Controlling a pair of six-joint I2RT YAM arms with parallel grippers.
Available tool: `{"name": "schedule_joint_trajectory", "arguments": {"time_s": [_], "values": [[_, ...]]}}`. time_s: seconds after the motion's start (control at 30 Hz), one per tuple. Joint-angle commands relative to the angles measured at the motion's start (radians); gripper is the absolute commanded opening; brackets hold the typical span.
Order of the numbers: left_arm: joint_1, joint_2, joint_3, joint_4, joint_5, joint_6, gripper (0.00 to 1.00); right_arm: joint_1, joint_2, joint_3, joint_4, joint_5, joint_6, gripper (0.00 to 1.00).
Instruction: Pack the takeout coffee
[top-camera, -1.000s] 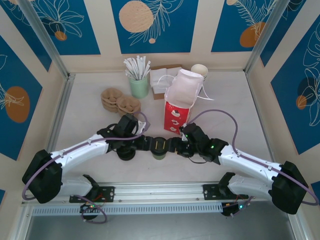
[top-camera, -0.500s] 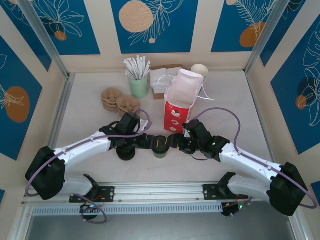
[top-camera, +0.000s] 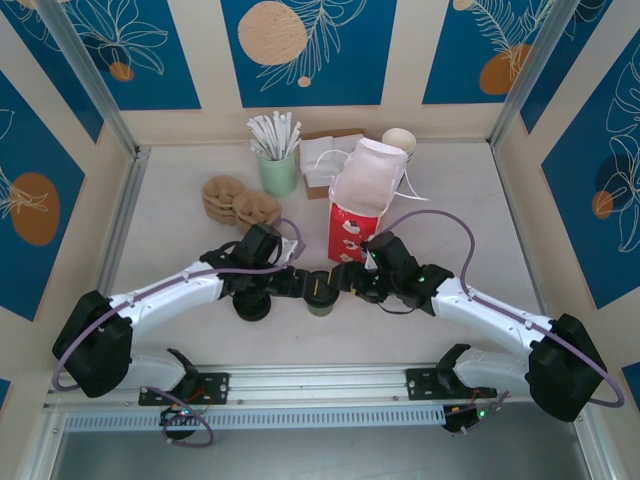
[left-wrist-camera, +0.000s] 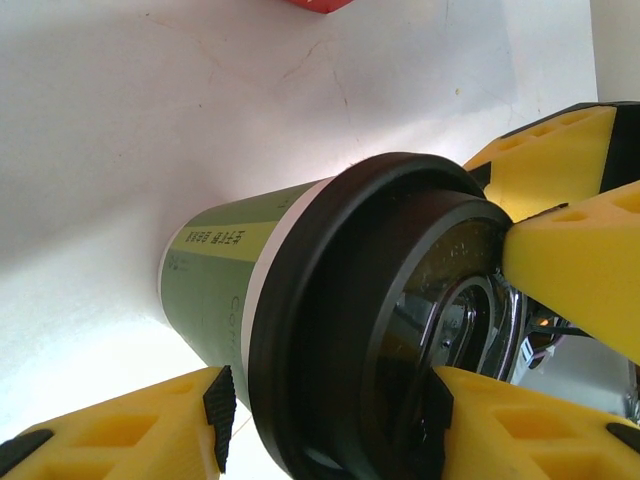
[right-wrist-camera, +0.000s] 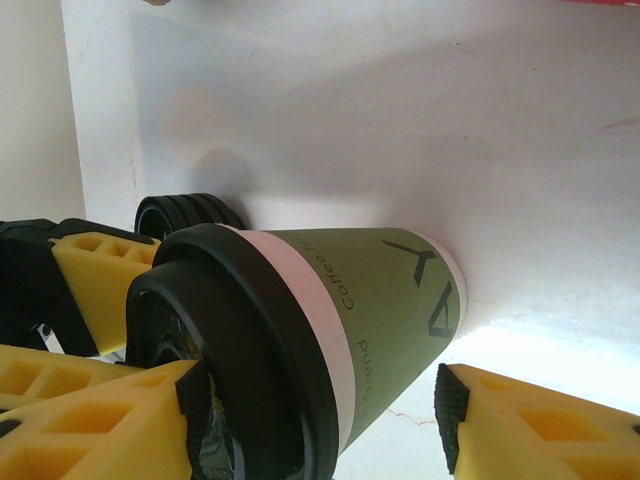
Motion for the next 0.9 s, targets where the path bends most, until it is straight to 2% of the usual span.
{"name": "schedule_joint_trajectory", "arguments": {"time_s": [0.0,0.5,0.87], "values": [[-0.007,0.024,0.024,-0.044,-0.012,0.029,0.53,-0.002,0.015,-0.002,-0.023,0.007,-0.003,0.63],[-0.006,0.062,-0.062,0.036,-0.008,-0.004,0.47,-0.010,0.082,-0.016,-0.062,0.022,0.022,0.60],[-0.007,0.022,-0.144,0.084,0.000,-0.031,0.47,0.002,0.073,-0.023,-0.052,0.020,0.029,0.60]]}}
